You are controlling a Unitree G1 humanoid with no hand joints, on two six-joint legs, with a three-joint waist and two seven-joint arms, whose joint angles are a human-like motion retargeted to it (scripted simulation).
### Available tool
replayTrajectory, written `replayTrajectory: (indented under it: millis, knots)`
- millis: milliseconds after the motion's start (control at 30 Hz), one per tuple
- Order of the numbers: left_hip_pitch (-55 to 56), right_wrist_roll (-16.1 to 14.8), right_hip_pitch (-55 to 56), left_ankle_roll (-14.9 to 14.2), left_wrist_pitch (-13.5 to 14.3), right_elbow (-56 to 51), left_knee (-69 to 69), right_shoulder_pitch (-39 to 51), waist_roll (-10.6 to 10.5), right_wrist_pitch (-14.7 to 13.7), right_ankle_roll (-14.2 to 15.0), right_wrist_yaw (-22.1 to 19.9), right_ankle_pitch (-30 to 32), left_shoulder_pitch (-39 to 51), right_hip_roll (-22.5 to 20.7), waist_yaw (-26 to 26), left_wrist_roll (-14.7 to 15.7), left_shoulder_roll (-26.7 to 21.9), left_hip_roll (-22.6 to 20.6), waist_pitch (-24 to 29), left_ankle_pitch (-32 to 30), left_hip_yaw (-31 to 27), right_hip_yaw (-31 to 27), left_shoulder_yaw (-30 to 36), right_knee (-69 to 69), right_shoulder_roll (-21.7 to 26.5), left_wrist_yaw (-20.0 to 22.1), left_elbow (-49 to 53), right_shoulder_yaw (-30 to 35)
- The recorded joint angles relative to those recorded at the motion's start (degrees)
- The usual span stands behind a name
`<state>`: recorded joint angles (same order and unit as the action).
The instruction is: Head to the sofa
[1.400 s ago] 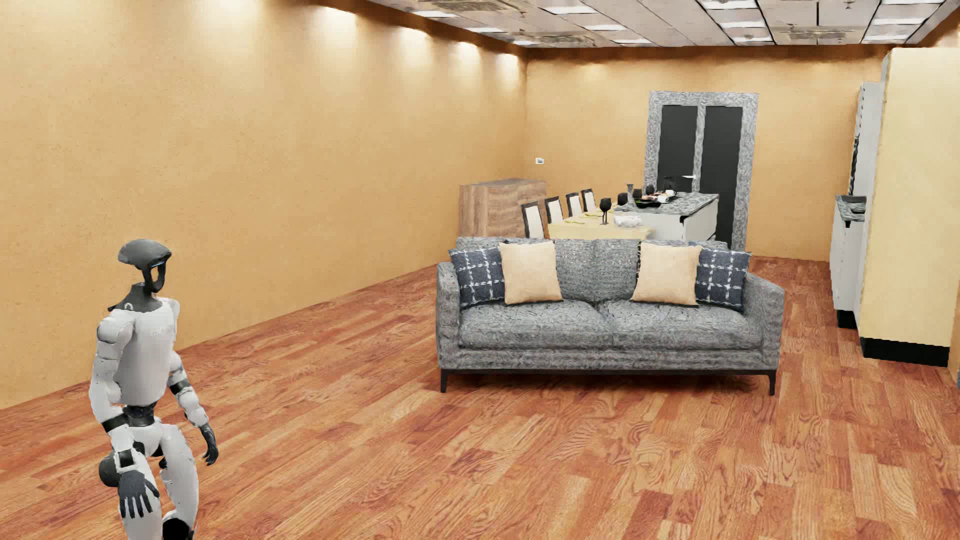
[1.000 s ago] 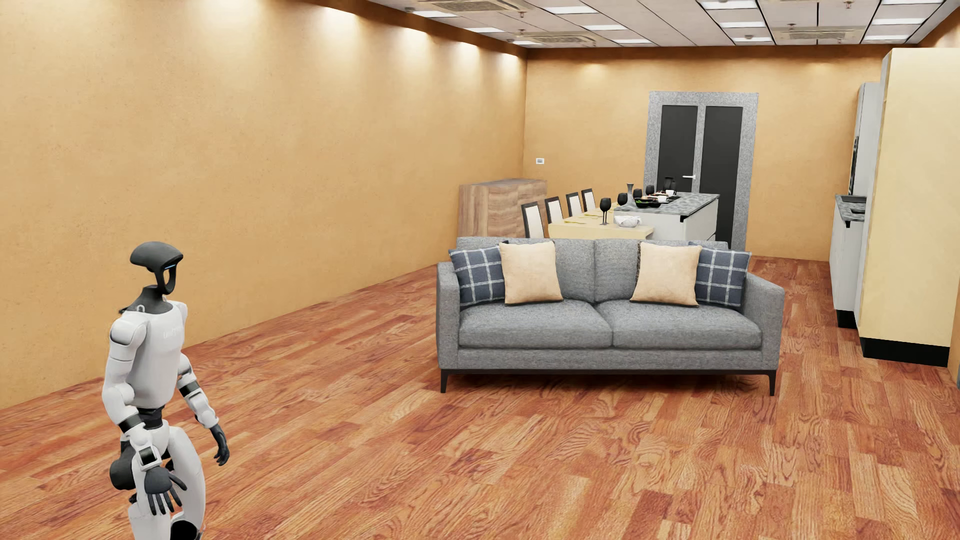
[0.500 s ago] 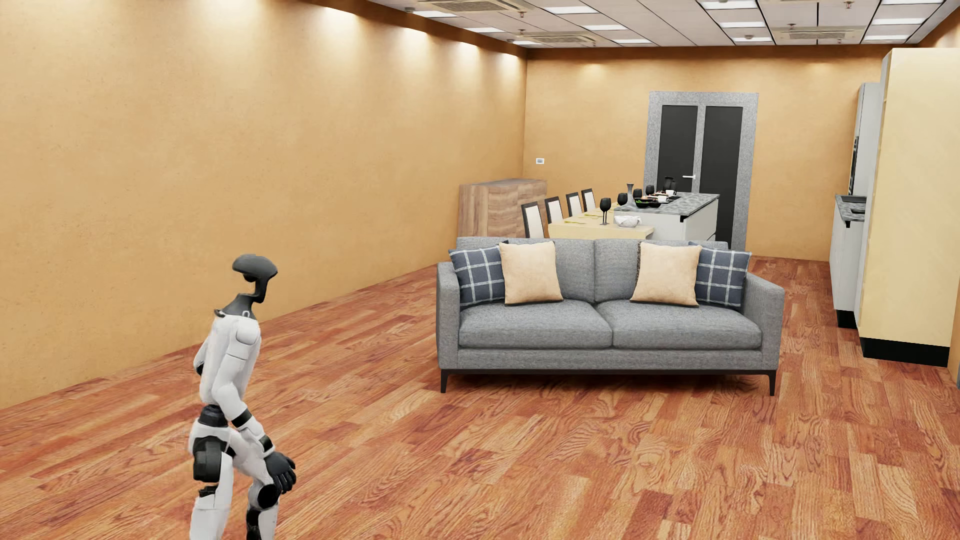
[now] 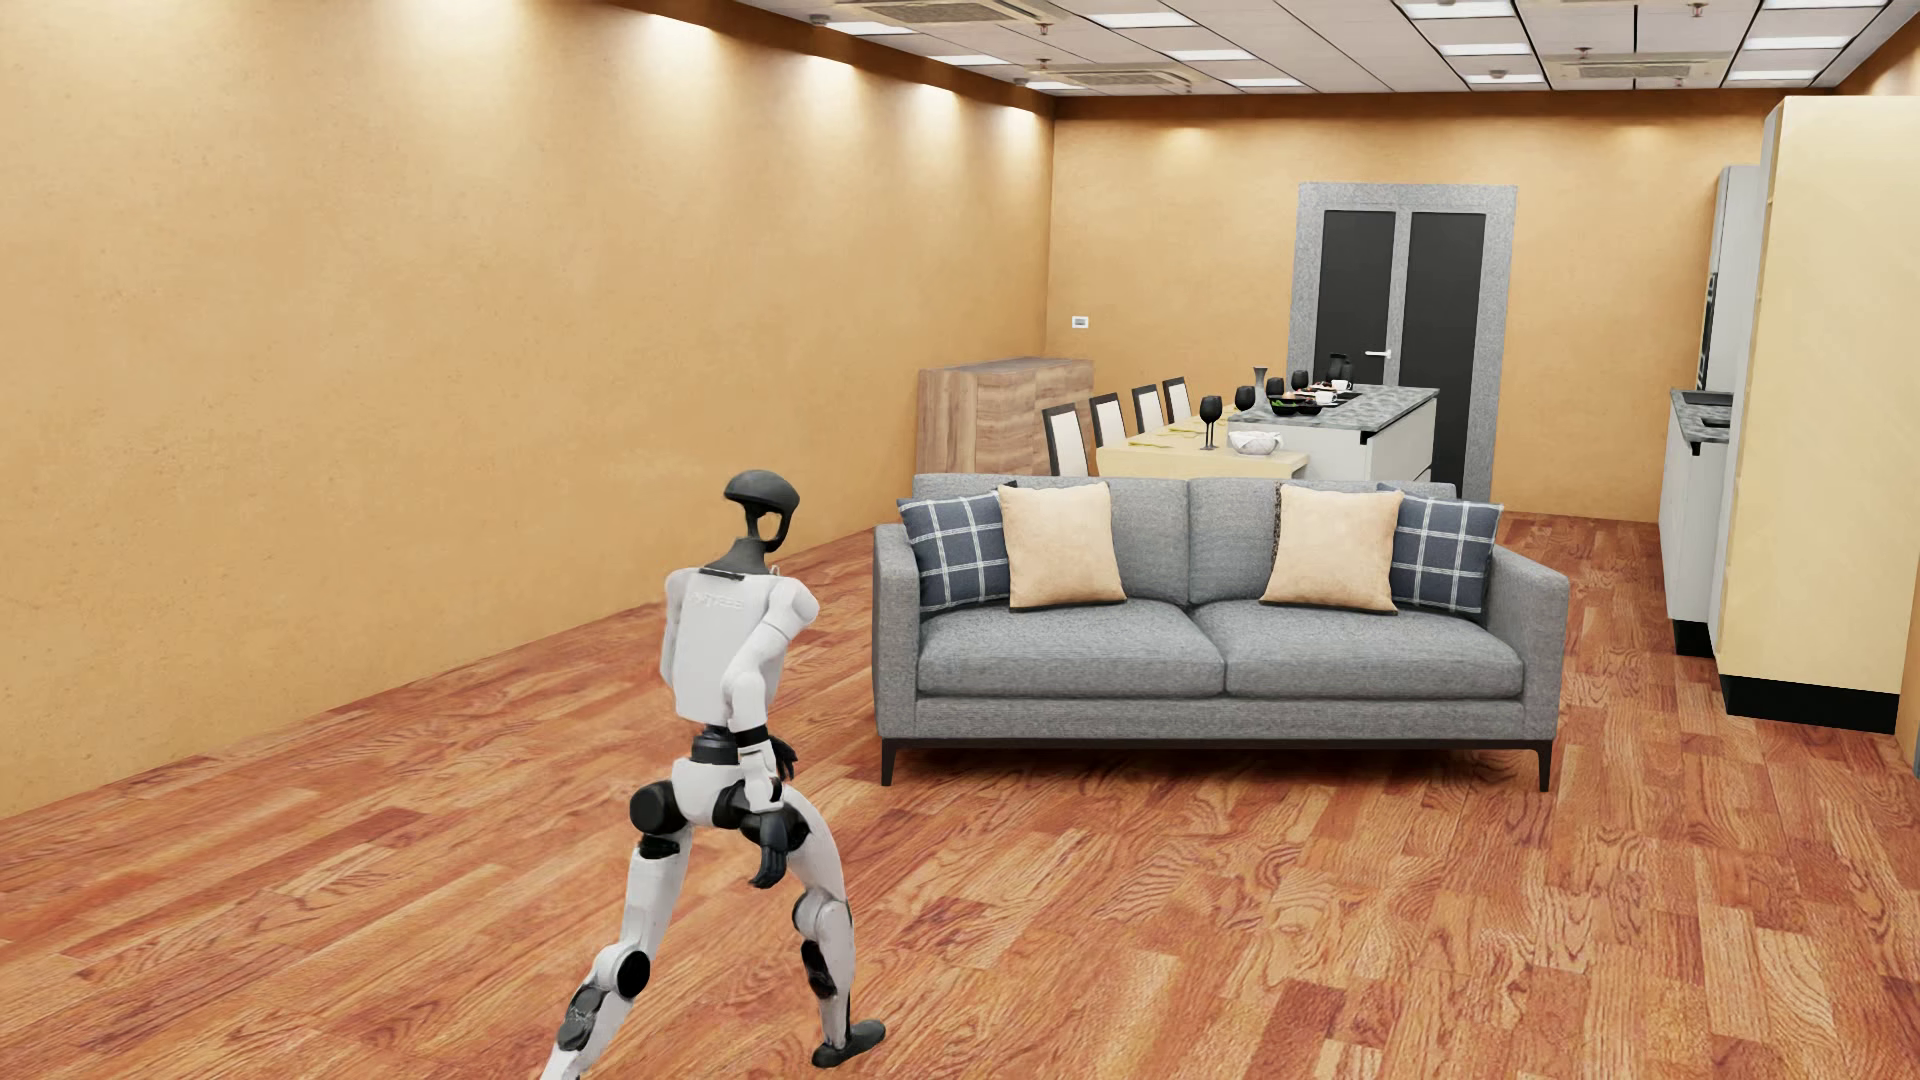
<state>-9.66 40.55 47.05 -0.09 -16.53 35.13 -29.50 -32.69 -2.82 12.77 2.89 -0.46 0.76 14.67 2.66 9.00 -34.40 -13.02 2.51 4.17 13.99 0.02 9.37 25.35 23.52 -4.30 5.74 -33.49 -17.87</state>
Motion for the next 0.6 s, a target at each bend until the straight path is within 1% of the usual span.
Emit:
replayTrajectory:
  millis: [33,67,100,133,167,200,233,267,300,333,367,400,433,467,500,533,567,600]
  knots:
    - [2.6,0.2,-0.7,-6.2,-3.8,0.9,-11.5,0.9,-0.5,0.4,-5.1,-0.8,-2.3,-1.5,-0.7,0.5,2.2,0.2,2.0,0.5,-12.2,-1.2,0.2,-1.5,8.1,-1.2,2.3,-5.3,-0.3]
    - [8.9,0.5,-2.7,-10.3,-7.8,2.2,-26.2,3.1,-1.0,1.0,-5.8,-0.7,-8.1,-3.7,-1.6,0.6,3.9,0.7,4.4,1.2,-21.9,-0.5,0.3,-3.2,13.3,-1.1,4.2,-10.2,0.1]
    - [17.5,1.0,-6.2,-7.6,-10.5,3.5,-39.1,6.5,-1.4,1.3,-5.7,-0.2,-12.7,-5.7,-2.8,0.1,5.0,1.2,6.0,1.8,-19.7,-0.4,0.6,-4.1,14.6,-0.2,4.6,-14.9,1.3]
    - [26.6,2.1,-11.0,-4.1,-11.2,4.1,-46.8,10.4,-1.7,1.0,-5.1,0.2,-15.4,-7.5,-3.8,-0.8,5.6,1.7,6.2,2.1,-14.9,-0.1,0.4,-3.2,12.5,1.5,2.1,-19.3,3.1]
    - [35.1,3.4,-16.4,-3.8,-10.8,3.7,-48.7,14.5,-1.7,0.8,-4.0,0.0,-17.1,-9.7,-4.7,-2.2,5.3,1.7,5.6,2.0,-12.5,0.3,-0.2,-0.2,8.5,3.1,-3.3,-21.6,5.3]
    - [42.0,4.3,-22.0,-2.4,-8.4,2.9,-45.3,17.4,-1.4,-1.2,-3.0,-1.2,-18.2,-12.3,-5.4,-3.6,5.2,0.8,5.0,1.5,-10.4,1.8,-1.5,2.9,3.8,4.7,-9.5,-22.6,7.3]
    - [47.1,4.5,-27.2,-2.8,-5.5,2.3,-38.7,20.0,-1.0,-3.9,-3.0,-2.4,-19.3,-16.4,-6.1,-5.1,6.0,-1.2,4.8,0.9,-7.8,3.2,-2.4,3.9,0.5,5.8,-14.4,-21.6,9.2]
    - [51.3,4.5,-31.9,-1.8,-4.3,1.3,-29.9,22.9,-0.5,-6.4,-3.4,-2.8,-21.4,-21.0,-6.6,-6.6,7.5,-2.5,4.4,0.2,-7.6,3.4,-2.9,2.3,-1.2,6.5,-17.3,-19.1,11.6]
    - [53.9,4.1,-36.3,-1.7,-4.1,-0.5,-18.6,25.8,-0.1,-8.8,-3.4,-2.5,-24.6,-26.1,-7.0,-7.9,9.1,-3.9,4.5,-0.4,-7.5,3.0,-3.6,-1.7,-1.7,7.4,-18.0,-15.4,14.4]
    - [55.2,3.5,-40.5,-2.6,-4.1,-3.1,-5.0,28.4,0.2,-11.0,-2.9,-2.3,-27.5,-31.2,-7.0,-9.2,9.7,-4.4,4.6,-0.9,-9.4,1.8,-4.6,-7.0,-1.9,8.5,-16.1,-11.0,17.0]
    - [54.9,2.2,-44.8,-2.8,-4.2,-6.3,8.9,30.2,0.2,-12.9,-2.3,-2.9,-29.3,-35.9,-6.6,-10.4,9.4,-3.7,5.7,-1.4,-8.8,2.0,-5.6,-12.8,-2.2,9.4,-11.6,-6.9,18.5]
    - [54.0,-0.3,-49.0,-1.8,-4.6,-9.6,17.9,30.7,0.0,-14.2,-1.2,-4.6,-29.8,-39.7,-5.9,-11.6,8.5,-1.7,7.2,-1.8,-7.6,5.3,-6.9,-18.3,-1.2,9.8,-5.1,-3.9,18.9]
    - [53.1,-3.7,-51.6,-2.8,-5.7,-12.6,17.0,29.8,-0.1,-15.1,0.3,-6.8,-27.4,-42.1,-4.4,-12.7,7.3,1.5,8.0,-2.1,-7.9,9.3,-8.1,-22.6,2.5,10.1,1.7,-2.6,18.3]
    - [53.6,-6.9,-51.8,4.2,-7.5,-14.9,8.8,27.8,0.2,-15.2,1.9,-8.6,-19.9,-42.9,-1.6,-13.8,6.4,5.0,7.5,-2.0,-15.9,10.6,-8.9,-24.9,10.3,10.9,6.5,-3.0,17.3]
    - [53.3,-8.9,-48.6,8.2,-9.4,-16.1,-0.3,25.4,0.9,-14.5,3.2,-9.5,-5.9,-42.1,0.6,-14.3,5.7,7.5,7.1,-1.6,-17.0,12.2,-10.6,-25.1,23.4,11.7,7.6,-4.8,16.3]
    - [51.7,-9.4,-42.7,7.4,-10.4,-15.9,-6.9,23.1,1.7,-12.7,5.2,-9.8,5.6,-39.8,4.5,-14.3,5.0,8.6,6.1,-1.2,-11.4,13.5,-9.4,-23.3,37.5,12.1,4.3,-7.7,15.2]
    - [48.4,-8.7,-36.0,7.1,-10.2,-13.8,-9.5,21.7,2.7,-10.1,3.6,-9.8,5.4,-36.4,8.6,-13.5,4.0,8.4,4.2,-0.9,-6.3,14.4,-8.2,-20.0,48.0,11.9,-1.7,-10.7,14.3]
    - [43.6,-7.4,-29.1,6.9,-8.9,-9.8,-8.1,21.0,3.7,-6.9,-1.9,-9.2,-0.2,-32.4,9.4,-12.1,2.5,7.4,1.5,-0.8,-3.1,14.7,-7.9,-16.1,53.5,11.2,-7.5,-12.9,13.8]
